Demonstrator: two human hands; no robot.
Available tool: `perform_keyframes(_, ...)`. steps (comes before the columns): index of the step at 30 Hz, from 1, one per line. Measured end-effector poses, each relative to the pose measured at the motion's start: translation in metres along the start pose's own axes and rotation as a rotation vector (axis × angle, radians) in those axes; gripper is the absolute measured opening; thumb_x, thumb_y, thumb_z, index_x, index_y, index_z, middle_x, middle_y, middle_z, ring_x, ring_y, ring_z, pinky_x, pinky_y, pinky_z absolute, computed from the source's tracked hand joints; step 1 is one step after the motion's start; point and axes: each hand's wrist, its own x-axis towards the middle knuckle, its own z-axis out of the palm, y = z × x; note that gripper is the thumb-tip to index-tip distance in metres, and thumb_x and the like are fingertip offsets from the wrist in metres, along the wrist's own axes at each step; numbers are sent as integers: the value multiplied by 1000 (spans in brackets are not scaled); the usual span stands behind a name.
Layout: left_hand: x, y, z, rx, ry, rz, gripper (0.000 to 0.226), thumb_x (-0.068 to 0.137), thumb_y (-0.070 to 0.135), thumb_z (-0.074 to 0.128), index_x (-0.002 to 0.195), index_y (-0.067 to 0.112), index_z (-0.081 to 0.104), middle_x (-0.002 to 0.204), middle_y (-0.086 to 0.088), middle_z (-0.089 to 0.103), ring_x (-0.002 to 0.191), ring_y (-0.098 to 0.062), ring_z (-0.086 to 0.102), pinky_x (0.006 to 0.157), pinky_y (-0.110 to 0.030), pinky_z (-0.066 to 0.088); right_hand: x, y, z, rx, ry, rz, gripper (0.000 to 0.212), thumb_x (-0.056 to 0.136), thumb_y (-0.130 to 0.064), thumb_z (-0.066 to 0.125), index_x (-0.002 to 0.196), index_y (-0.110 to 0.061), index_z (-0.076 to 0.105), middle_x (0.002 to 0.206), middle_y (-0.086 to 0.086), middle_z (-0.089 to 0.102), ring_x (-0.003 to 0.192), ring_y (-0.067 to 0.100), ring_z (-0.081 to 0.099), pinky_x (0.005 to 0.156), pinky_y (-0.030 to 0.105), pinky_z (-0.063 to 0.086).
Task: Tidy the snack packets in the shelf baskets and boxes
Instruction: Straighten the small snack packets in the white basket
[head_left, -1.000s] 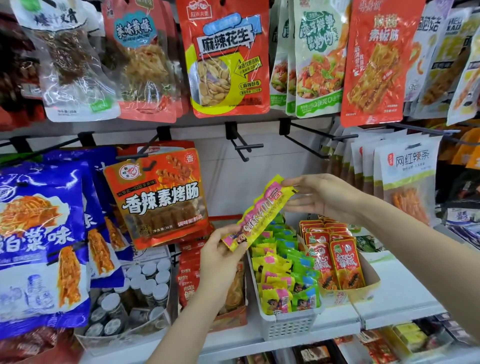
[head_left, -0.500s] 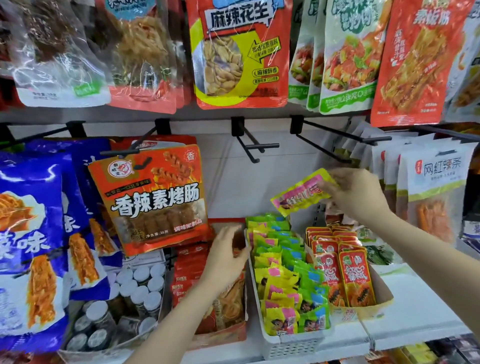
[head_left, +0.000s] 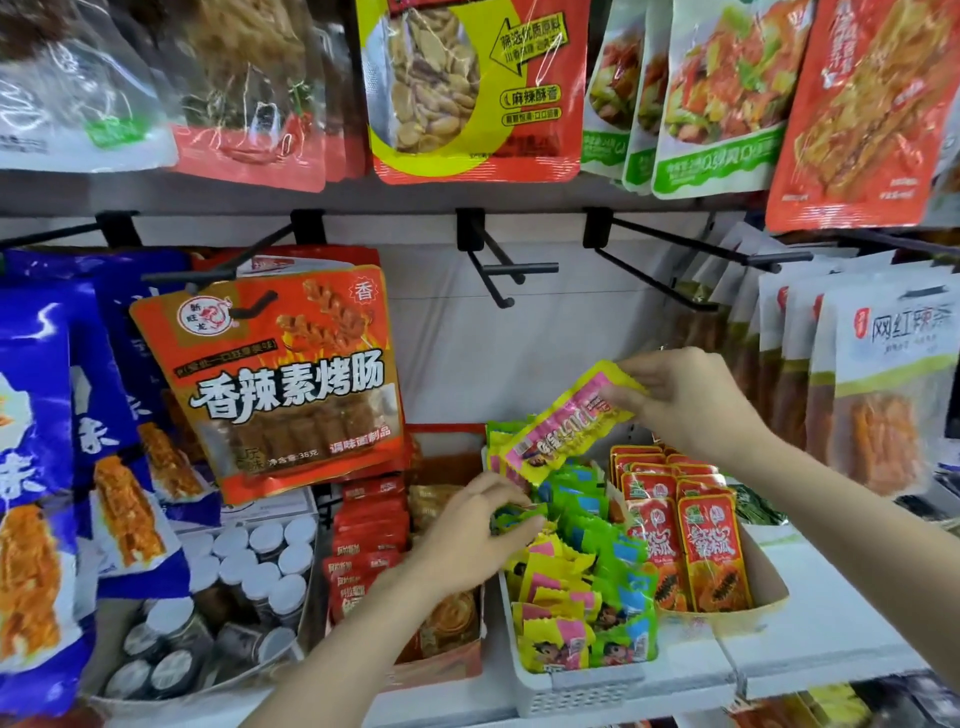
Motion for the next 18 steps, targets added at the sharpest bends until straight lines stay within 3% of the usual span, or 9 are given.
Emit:
perform_keyframes(4, -4, -2, -4, -8, -18, -6, 37, 92, 47, 61, 118, 21, 68, 116, 10, 53, 112, 0, 52, 102, -19, 37, 3, -17, 29, -95, -146, -57, 17, 87, -30, 72, 101, -22, 77, 93, 5, 76, 88, 19, 71, 81, 25, 51)
perform_keyframes(7, -5, -1, -4, -9, -43, -22, 40, 92, 49, 59, 121, 23, 66, 117, 13, 49, 113, 2, 50, 101, -17, 36, 7, -23, 59, -158, -270, -80, 10, 87, -27, 72, 95, -23, 76, 83, 10, 71, 79, 33, 62, 76, 31, 49)
perform_keyframes(11, -8, -2, -2, -47, -19, -75, 37, 91, 50, 60, 119, 26, 66, 117, 16, 44, 111, 3, 49, 97, -19, 40, 12, -25, 93, -247, -386, 27, 32, 89, -31, 69, 119, -21, 70, 120, 11, 65, 113, 29, 60, 92, 32, 45)
perform_keyframes(14, -13, -1, 0, -104, 19, -106, 33, 90, 48, 62, 118, 30, 65, 120, 18, 46, 114, 3, 50, 99, -29, 45, 17, -27, 103, -301, -410, 54, 29, 87, -31, 70, 114, -22, 71, 114, 14, 67, 111, 32, 61, 90, 33, 47)
perform_keyframes(18, -14, 0, -1, -114, 33, -95, 34, 92, 36, 65, 121, 19, 62, 123, 8, 50, 116, -4, 52, 105, -33, 43, 19, -27, 102, -261, -429, 80, 28, 81, -24, 77, 108, -17, 74, 110, 11, 69, 103, 29, 64, 90, 37, 52)
